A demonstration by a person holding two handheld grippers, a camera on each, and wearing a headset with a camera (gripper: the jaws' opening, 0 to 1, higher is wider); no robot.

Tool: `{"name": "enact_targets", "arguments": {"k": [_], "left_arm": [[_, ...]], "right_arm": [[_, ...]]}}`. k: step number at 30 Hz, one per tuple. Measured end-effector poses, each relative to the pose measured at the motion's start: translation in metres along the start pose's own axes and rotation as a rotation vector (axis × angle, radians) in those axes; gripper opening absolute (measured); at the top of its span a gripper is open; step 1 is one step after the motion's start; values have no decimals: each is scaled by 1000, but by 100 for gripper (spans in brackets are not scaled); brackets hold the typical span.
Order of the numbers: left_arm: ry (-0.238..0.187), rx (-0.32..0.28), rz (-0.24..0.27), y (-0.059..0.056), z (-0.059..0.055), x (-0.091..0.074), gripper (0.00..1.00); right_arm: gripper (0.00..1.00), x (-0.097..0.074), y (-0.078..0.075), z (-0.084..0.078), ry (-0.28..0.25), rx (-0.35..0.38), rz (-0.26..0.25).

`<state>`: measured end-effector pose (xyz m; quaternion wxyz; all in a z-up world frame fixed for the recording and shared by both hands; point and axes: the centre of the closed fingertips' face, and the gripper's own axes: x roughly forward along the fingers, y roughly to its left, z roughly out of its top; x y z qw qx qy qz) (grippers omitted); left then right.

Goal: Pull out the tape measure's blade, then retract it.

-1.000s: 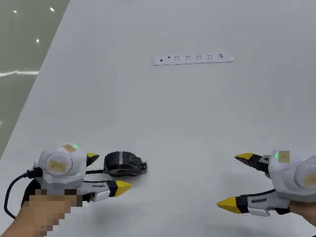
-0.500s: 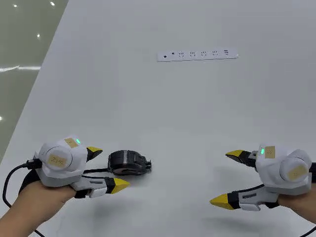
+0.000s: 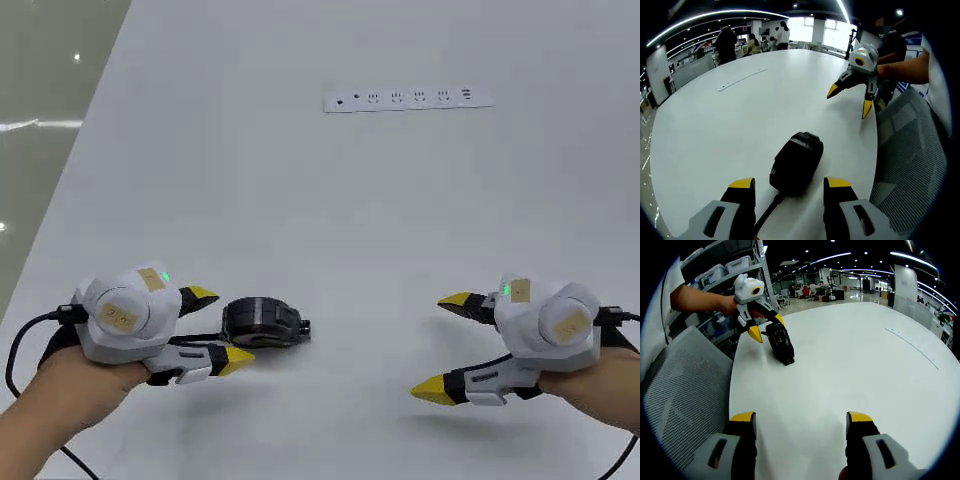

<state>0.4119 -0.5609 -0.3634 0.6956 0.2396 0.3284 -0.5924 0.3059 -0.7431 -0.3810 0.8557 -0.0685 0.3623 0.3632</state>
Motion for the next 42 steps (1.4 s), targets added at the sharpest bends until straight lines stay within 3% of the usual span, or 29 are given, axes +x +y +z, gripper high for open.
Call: {"name": "enact_targets", "arguments": {"k": [3, 8, 25, 42], "left_arm": [[-2, 22, -17, 2, 1, 0, 45], [2, 37, -28, 5, 0, 1, 45], [-1, 68, -77, 0, 4, 4, 32], [-1, 88, -113, -5, 7, 9, 31]], "right_arm": [[73, 4, -1, 3, -7, -3, 10], [71, 12, -1, 6, -7, -8, 29], [69, 34, -1, 20, -24, -2, 60], [66, 47, 3, 29, -37, -13, 85]]}}
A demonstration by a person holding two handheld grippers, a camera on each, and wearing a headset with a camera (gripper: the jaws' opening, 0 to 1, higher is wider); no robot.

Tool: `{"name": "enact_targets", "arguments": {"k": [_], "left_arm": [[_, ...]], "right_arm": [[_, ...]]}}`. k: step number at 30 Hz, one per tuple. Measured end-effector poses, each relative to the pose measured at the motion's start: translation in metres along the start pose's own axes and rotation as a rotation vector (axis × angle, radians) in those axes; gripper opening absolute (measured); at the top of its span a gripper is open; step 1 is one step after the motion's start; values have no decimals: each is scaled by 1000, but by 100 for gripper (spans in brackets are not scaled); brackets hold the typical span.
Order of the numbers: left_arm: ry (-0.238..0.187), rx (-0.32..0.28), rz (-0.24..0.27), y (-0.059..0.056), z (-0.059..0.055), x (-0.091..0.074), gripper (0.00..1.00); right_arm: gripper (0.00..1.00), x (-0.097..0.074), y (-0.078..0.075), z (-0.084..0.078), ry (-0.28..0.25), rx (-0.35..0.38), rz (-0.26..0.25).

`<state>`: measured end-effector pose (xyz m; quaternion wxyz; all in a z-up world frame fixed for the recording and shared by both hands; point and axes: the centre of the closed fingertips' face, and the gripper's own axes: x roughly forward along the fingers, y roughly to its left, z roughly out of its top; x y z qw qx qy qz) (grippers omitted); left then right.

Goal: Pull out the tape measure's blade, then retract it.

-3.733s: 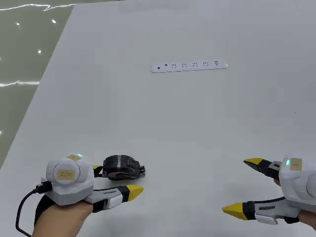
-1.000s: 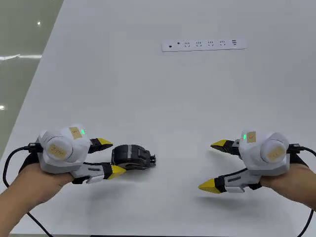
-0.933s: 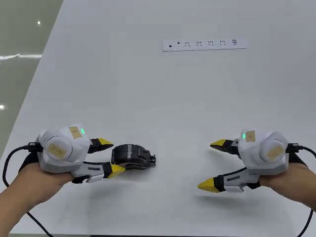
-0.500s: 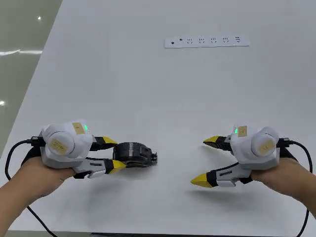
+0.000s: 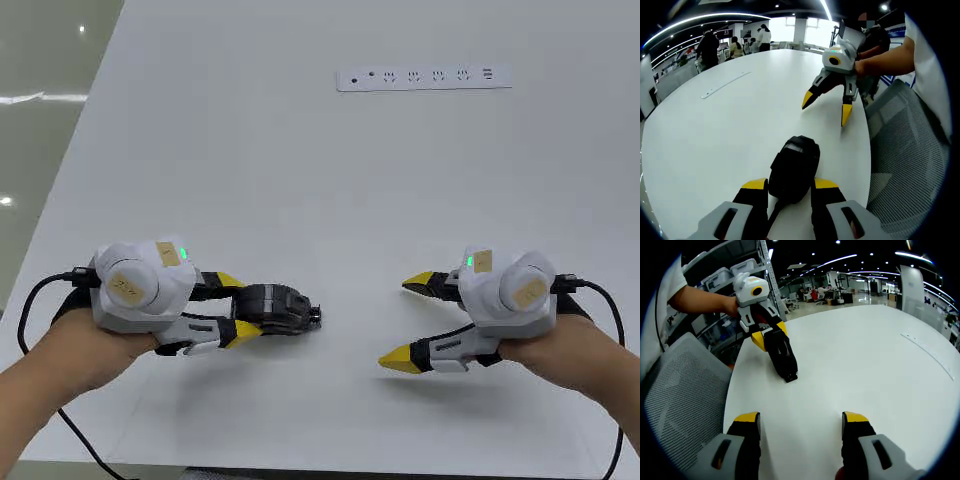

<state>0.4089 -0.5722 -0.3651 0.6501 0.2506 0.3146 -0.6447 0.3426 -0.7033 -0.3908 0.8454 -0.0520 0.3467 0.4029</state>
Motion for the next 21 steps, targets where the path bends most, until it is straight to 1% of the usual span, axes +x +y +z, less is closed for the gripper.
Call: {"name": "enact_targets", "arguments": {"k": [5, 7, 11, 13, 17, 21], "left_arm": [[5, 12, -2, 1, -1, 0, 30], [13, 29, -3, 1, -1, 0, 29], [22, 37, -7, 2, -2, 1, 29], [27, 42, -7, 2, -2, 1, 29], [27, 42, -7, 3, -3, 1, 29], [28, 42, -15, 3, -3, 1, 29]], "right_arm": [[65, 3, -1, 2, -6, -6, 4], [64, 3, -1, 3, -9, -10, 4], [63, 6, -1, 7, -20, -23, -2], [63, 8, -1, 7, -20, -39, -3], [60, 13, -1, 12, -32, -43, 3], [58, 21, 2, 16, -42, -72, 8]]}}
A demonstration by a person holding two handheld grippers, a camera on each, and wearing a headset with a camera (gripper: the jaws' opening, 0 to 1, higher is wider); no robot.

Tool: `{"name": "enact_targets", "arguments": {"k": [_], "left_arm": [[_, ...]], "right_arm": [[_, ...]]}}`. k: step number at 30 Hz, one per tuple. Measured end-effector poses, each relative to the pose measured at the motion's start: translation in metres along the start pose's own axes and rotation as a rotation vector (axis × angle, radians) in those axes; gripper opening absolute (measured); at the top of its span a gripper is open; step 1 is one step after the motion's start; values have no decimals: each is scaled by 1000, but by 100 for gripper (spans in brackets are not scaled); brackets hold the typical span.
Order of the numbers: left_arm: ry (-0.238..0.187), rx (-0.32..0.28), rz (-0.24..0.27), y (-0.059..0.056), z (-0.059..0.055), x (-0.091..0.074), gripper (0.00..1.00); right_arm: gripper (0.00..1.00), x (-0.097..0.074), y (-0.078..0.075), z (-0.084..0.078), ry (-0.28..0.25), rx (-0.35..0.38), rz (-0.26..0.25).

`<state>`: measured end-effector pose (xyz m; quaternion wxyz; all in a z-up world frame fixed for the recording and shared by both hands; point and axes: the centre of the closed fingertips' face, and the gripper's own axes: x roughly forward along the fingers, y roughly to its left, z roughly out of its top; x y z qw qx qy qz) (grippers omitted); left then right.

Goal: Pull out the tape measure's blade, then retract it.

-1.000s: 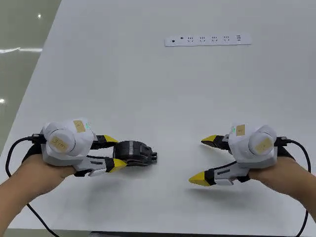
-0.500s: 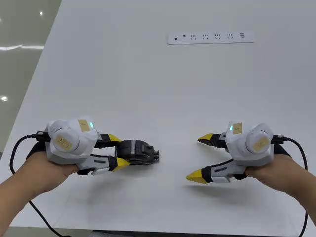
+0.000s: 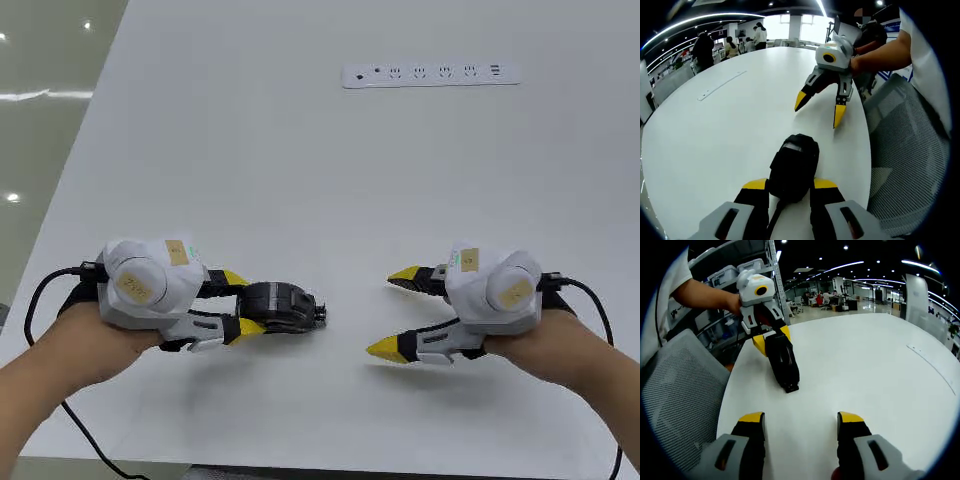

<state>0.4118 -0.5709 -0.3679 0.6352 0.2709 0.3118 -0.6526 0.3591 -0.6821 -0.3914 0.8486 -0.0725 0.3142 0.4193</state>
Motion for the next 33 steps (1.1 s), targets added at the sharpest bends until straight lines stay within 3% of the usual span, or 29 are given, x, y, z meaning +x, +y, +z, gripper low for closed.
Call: {"name": "enact_targets", "arguments": {"k": [18, 33], "left_arm": [[20, 27, -11, -1, 0, 1, 28], [19, 27, -10, 1, -3, 1, 28]], "right_arm": [[39, 36, 10, 18, -47, -145, 37], [26, 50, 13, 23, -58, -178, 72]]}}
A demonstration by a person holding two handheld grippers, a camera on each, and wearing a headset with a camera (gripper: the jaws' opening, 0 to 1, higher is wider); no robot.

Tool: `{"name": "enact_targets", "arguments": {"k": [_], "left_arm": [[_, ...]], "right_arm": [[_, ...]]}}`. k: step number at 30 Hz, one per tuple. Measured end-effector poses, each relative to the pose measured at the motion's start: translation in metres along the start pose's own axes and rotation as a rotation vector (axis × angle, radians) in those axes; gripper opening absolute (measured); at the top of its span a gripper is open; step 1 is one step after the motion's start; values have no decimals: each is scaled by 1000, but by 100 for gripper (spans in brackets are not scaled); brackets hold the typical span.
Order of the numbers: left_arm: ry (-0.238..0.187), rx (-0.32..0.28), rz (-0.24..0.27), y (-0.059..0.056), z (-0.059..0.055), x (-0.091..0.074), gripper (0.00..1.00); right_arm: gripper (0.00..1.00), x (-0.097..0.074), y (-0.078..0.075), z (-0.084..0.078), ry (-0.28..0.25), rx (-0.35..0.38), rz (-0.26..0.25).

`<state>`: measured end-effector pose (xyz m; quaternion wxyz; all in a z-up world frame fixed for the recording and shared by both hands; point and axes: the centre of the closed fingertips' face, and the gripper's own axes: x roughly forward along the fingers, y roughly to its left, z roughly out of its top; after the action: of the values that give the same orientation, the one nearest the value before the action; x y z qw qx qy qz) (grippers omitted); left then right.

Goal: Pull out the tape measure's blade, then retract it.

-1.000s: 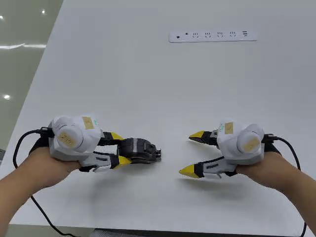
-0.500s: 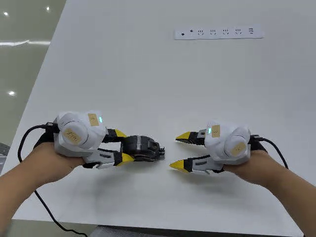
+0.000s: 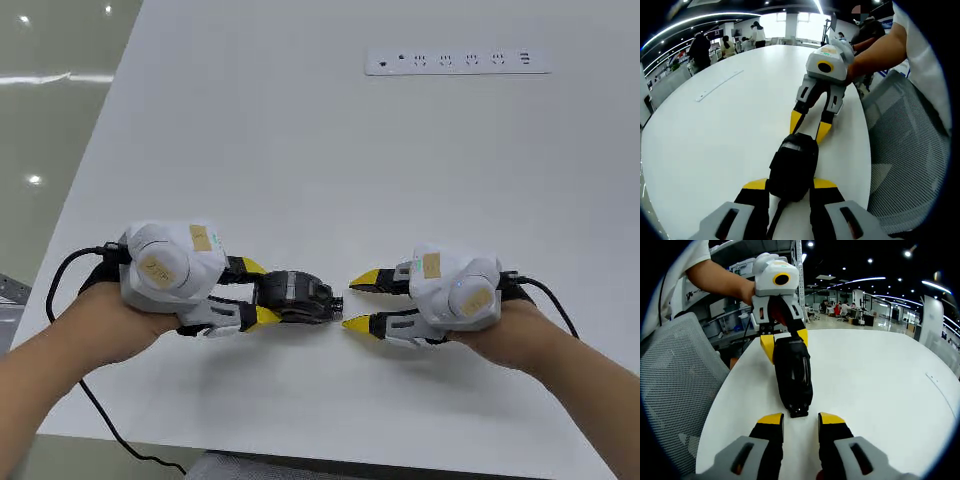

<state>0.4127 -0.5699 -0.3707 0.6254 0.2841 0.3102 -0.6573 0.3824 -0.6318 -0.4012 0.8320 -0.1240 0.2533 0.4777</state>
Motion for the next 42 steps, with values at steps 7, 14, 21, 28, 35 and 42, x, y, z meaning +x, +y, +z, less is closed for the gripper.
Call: {"name": "enact_targets", "arguments": {"k": [7, 14, 21, 28, 35, 42], "left_arm": [[-1, -2, 3, 0, 0, 0, 28], [-3, -2, 6, -1, 1, 0, 28], [-3, 1, 7, -2, 2, -1, 28], [-2, 1, 9, -3, 3, -1, 28], [-11, 14, 18, -2, 2, -2, 28], [11, 43, 19, -1, 1, -1, 27]], "right_arm": [[21, 7, 2, 0, 7, -26, 15], [18, 11, 1, 0, 9, -34, 22], [15, 14, 3, 0, 6, -48, 41], [14, 14, 4, 1, 12, -68, 59], [13, 14, 4, 1, 13, -64, 62], [11, 14, 4, 1, 20, -73, 40]]}}
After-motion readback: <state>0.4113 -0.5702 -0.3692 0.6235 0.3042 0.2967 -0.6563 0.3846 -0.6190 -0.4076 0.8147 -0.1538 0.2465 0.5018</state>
